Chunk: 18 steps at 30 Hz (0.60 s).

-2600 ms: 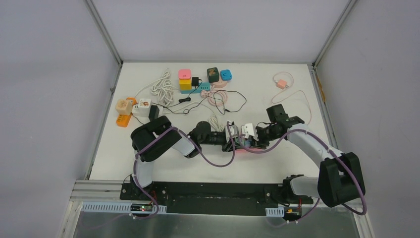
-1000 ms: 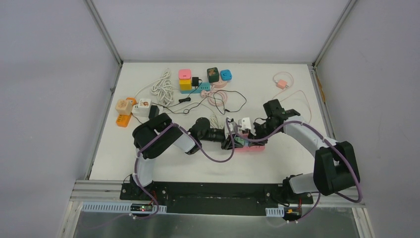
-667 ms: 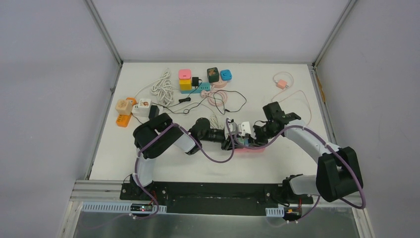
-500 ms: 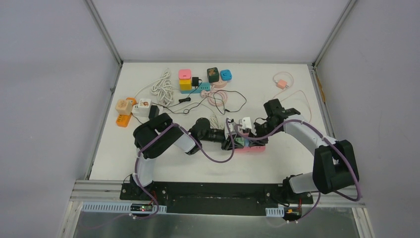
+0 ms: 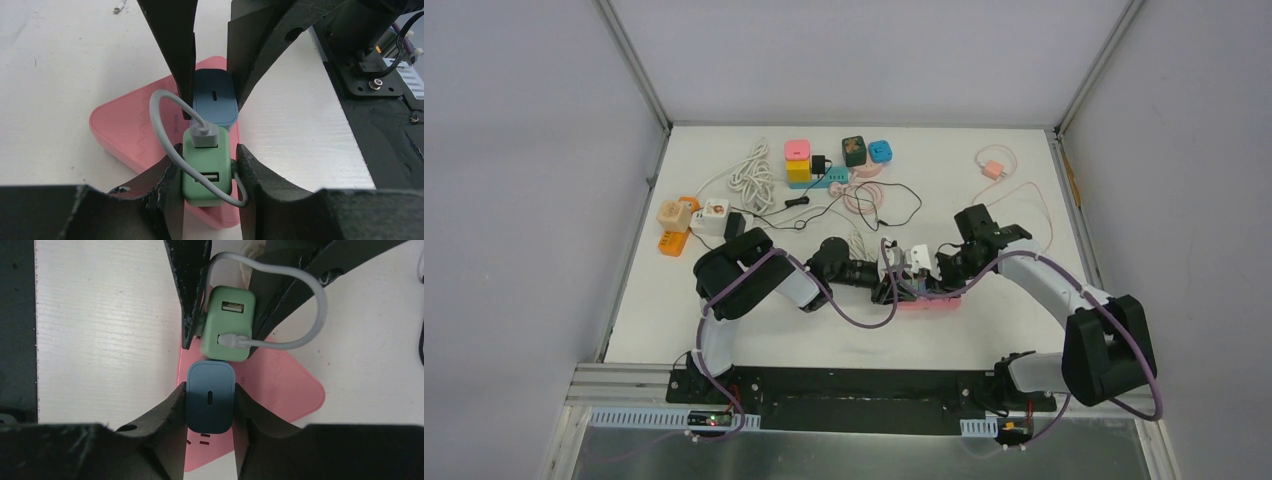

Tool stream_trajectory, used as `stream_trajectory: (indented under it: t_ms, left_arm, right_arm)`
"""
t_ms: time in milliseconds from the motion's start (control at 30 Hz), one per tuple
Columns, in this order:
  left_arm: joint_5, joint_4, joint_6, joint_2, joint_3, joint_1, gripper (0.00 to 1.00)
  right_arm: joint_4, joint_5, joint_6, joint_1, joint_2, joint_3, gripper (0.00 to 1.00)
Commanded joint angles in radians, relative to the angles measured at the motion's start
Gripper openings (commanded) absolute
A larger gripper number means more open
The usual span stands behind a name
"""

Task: Pull the plug off the socket
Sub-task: Remove the plug from the socket.

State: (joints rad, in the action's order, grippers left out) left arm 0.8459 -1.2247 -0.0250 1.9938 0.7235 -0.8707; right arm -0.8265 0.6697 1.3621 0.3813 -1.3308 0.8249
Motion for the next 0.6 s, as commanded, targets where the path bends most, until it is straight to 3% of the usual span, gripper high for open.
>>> stream_trajectory:
  t_ms: [0,267,433,567]
  left_arm:
    - [0.018,0.025,-0.010,0.014,0.034,-0.004,0.00]
    - [0.018,0.024,-0.007,0.012,0.031,-0.004,0.00]
    - [0.018,0.025,-0.009,0.012,0.032,-0.005,0.00]
    - [0.018,0.030,-0.007,0.015,0.035,-0.005,0.00]
  right_arm:
    - [-0.067,0.089,-0.038,0.002,-0.048,0.058,0.00]
    - [-0.121,0.143,-0.037,-0.052,-0.081,0.094,0.00]
    - [-0.058,0.052,0.036,0.018,0.021,-0.003,0.00]
    - [-0.071,0.033,0.050,0.043,0.006,0.008,0.00]
